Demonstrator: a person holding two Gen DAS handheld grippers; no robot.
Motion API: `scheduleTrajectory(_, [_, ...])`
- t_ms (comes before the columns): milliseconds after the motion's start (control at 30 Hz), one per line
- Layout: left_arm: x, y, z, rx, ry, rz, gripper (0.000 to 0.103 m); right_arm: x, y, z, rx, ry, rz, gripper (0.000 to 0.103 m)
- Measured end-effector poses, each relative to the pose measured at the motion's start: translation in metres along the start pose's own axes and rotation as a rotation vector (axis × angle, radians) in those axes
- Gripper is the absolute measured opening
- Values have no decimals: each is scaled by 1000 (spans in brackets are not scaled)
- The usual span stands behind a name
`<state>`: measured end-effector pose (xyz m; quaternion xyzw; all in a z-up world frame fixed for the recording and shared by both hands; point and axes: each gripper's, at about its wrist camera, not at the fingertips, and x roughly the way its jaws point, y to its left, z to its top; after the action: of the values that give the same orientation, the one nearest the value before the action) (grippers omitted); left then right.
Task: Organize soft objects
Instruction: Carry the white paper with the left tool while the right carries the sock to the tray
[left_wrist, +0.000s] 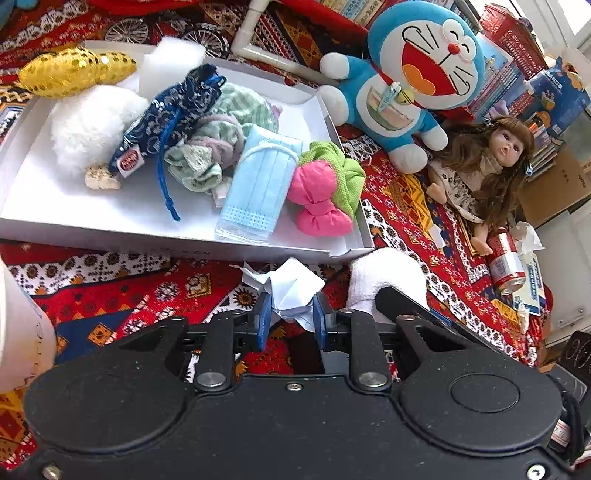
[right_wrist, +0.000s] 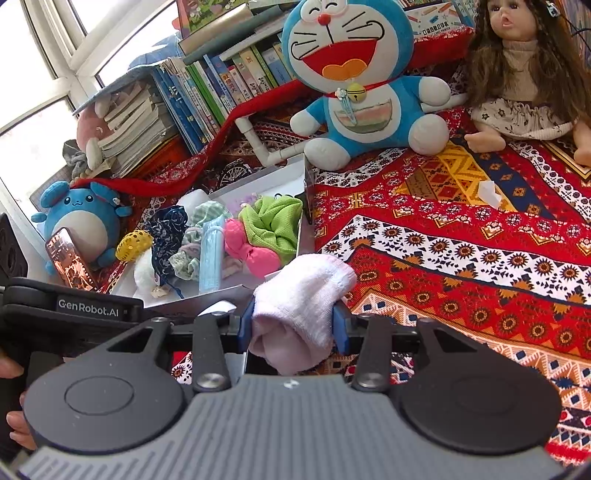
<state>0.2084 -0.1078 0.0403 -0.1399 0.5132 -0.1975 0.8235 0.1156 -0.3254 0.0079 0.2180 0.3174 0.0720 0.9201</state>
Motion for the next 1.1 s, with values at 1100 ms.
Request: scheduleTrajectory(1100, [-56, -26, 13, 99, -141, 0, 33, -31, 16, 34, -16, -116, 1, 47])
